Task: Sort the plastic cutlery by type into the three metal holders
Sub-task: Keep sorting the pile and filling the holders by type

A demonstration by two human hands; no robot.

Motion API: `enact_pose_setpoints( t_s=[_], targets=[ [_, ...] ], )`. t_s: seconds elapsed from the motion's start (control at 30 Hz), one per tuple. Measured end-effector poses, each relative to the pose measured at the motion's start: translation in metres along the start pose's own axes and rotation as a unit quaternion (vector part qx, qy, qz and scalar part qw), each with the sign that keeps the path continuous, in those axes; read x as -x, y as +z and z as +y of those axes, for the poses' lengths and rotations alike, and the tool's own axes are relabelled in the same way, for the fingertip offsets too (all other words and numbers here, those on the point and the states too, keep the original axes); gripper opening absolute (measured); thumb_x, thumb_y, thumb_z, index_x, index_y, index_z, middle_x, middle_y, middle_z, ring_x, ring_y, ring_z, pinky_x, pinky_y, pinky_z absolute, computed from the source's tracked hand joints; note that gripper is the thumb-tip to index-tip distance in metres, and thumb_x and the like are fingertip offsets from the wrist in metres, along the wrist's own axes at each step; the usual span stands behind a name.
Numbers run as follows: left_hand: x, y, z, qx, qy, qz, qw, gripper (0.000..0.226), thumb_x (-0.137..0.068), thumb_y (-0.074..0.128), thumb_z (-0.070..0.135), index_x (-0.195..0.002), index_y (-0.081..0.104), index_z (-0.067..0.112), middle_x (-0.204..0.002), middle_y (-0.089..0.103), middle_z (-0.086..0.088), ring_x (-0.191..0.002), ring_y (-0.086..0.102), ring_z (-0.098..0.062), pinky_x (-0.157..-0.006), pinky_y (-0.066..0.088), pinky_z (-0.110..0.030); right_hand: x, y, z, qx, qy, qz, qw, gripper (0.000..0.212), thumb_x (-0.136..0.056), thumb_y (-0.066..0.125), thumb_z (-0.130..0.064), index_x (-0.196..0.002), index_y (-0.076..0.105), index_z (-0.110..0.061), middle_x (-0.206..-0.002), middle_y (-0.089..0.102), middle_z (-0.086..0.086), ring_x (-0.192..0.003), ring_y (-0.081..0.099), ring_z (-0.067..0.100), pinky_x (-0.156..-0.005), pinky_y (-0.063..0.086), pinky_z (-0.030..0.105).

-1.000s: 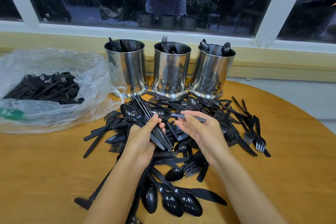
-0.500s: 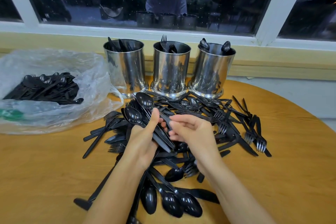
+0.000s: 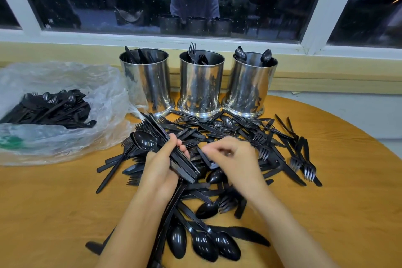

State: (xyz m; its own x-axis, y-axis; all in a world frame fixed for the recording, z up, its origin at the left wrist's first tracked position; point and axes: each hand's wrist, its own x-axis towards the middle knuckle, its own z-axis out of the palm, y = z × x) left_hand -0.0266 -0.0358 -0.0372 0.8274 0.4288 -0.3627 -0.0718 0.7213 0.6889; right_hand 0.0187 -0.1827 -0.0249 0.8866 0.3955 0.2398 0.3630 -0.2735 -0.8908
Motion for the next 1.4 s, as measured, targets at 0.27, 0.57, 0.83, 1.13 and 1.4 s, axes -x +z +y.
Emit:
enact_pose_setpoints(
  t_s=[0.27, 0.57, 0.83, 1.13, 1.4],
  targets=[
    [0.0, 0.0, -0.004, -0.034, -0.015, -0.022, 0.999, 0.017, -0.093, 0.064, 0.017, -0.103, 0.061, 0.004, -0.076, 0.06, -0.005, -0.07, 0.057, -0.016, -0.06, 0.057, -0.027, -0.065, -0.021, 0.034, 0.207, 0.027, 0.031, 0.978, 0.011, -0.089, 0.068, -0.013, -0.099, 0.075, -0.013, -0.072, 0.057, -0.017, -0.065, 0.05, -0.003, -0.068, 0.041, 0.005],
    [0.004, 0.004, -0.007, -0.042, -0.013, -0.023, 0.999, 0.011, -0.093, 0.065, 0.015, -0.096, 0.065, 0.005, -0.075, 0.062, -0.004, -0.069, 0.058, -0.015, -0.067, 0.054, -0.031, -0.08, -0.002, 0.041, 0.449, 0.015, -0.067, 0.891, 0.025, -0.094, 0.057, -0.005, -0.116, 0.066, -0.012, -0.11, 0.067, 0.007, -0.101, 0.064, 0.026, -0.079, 0.054, 0.036],
    [0.005, 0.005, -0.007, -0.039, -0.019, -0.02, 0.999, 0.009, -0.093, 0.064, 0.014, -0.093, 0.065, 0.004, -0.075, 0.062, -0.005, -0.069, 0.058, -0.016, -0.069, 0.053, -0.032, -0.081, -0.009, 0.048, 0.432, -0.032, -0.041, 0.9, 0.018, -0.095, 0.055, -0.008, -0.108, 0.066, -0.011, -0.103, 0.052, 0.004, -0.098, 0.057, 0.027, -0.066, 0.041, 0.03],
    [0.004, 0.004, -0.007, -0.047, -0.023, -0.022, 0.998, 0.012, -0.093, 0.065, 0.015, -0.09, 0.064, 0.003, -0.074, 0.061, -0.005, -0.068, 0.059, -0.016, -0.069, 0.054, -0.032, -0.028, -0.028, 0.0, 0.06, -0.059, 0.101, 0.991, 0.01, -0.092, 0.061, -0.03, -0.091, 0.069, -0.024, -0.069, 0.063, -0.01, -0.066, 0.057, 0.001, -0.061, 0.044, 0.012],
    [0.004, 0.004, -0.008, -0.066, -0.02, -0.017, 0.997, 0.016, -0.092, 0.066, 0.018, -0.094, 0.064, 0.002, -0.077, 0.063, -0.006, -0.073, 0.061, -0.017, -0.074, 0.056, -0.033, 0.003, -0.011, 0.007, -0.153, 0.057, 0.045, 0.986, 0.022, -0.092, 0.063, -0.009, -0.11, 0.059, -0.019, -0.082, 0.075, 0.0, -0.065, 0.063, 0.008, -0.059, 0.049, 0.021]
  ],
)
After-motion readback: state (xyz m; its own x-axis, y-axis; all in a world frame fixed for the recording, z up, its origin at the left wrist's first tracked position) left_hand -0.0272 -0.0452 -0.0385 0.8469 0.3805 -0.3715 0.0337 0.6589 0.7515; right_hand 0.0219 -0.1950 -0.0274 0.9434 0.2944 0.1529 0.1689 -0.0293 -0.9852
